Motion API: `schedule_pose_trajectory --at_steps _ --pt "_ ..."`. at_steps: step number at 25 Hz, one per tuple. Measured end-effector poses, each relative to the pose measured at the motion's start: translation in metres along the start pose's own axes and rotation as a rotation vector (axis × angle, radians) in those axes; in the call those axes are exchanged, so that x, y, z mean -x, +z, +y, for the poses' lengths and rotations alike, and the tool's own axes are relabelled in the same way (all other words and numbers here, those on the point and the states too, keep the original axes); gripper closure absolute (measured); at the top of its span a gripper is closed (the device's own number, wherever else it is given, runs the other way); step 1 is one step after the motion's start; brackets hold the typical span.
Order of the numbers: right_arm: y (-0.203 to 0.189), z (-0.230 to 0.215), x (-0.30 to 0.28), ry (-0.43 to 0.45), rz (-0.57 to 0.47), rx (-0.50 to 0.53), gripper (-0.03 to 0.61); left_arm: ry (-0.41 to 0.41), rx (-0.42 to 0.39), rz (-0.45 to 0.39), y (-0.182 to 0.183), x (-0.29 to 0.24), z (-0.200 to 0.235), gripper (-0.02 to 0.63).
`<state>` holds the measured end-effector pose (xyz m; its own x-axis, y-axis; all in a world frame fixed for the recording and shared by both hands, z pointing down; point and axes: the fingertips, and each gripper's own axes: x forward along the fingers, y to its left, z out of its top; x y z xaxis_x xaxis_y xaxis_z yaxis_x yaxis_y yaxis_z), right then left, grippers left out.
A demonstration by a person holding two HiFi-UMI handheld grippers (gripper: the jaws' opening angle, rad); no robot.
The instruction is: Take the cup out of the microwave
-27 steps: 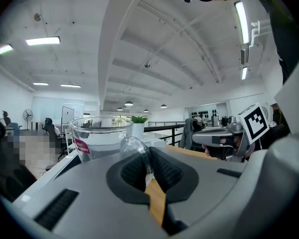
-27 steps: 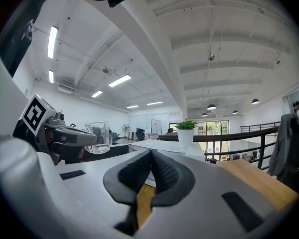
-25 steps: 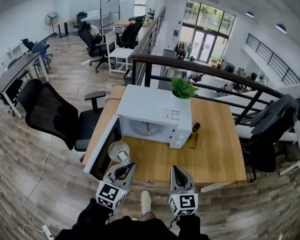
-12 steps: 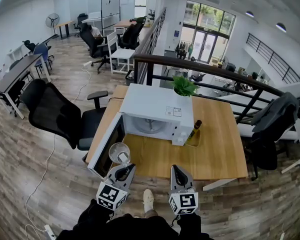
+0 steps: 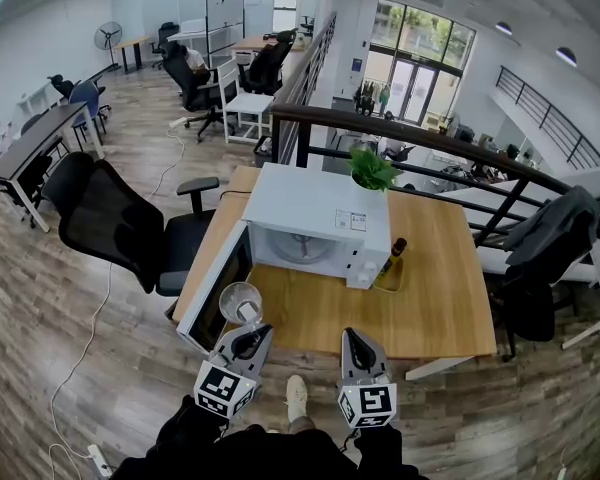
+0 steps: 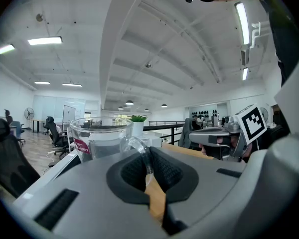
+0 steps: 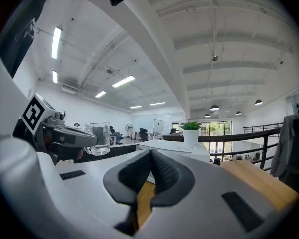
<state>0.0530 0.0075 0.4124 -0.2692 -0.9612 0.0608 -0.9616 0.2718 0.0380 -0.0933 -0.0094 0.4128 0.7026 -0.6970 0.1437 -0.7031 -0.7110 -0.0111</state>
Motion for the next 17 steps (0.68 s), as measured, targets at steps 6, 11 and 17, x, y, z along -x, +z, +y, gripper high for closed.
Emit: schedule_pose_trajectory --at_steps 6,11,17 --pt "-0.0012 -0.0007 -0.001 0.006 0.003 -0.004 0.565 0.007 0.003 -0.001 0.0003 -0.0014 0.0006 0.589" --pt "-0.0013 -0.0004 -0.0016 0.012 0.004 -0.001 0.565 0.006 0.005 0.002 -0.0003 -0.003 -0.0013 0.589" --pt "-0.0013 -0.003 -0.0013 0.018 0.004 0.0 0.565 0.009 0.002 0.001 -0.0001 -0.0051 -0.0033 0.589"
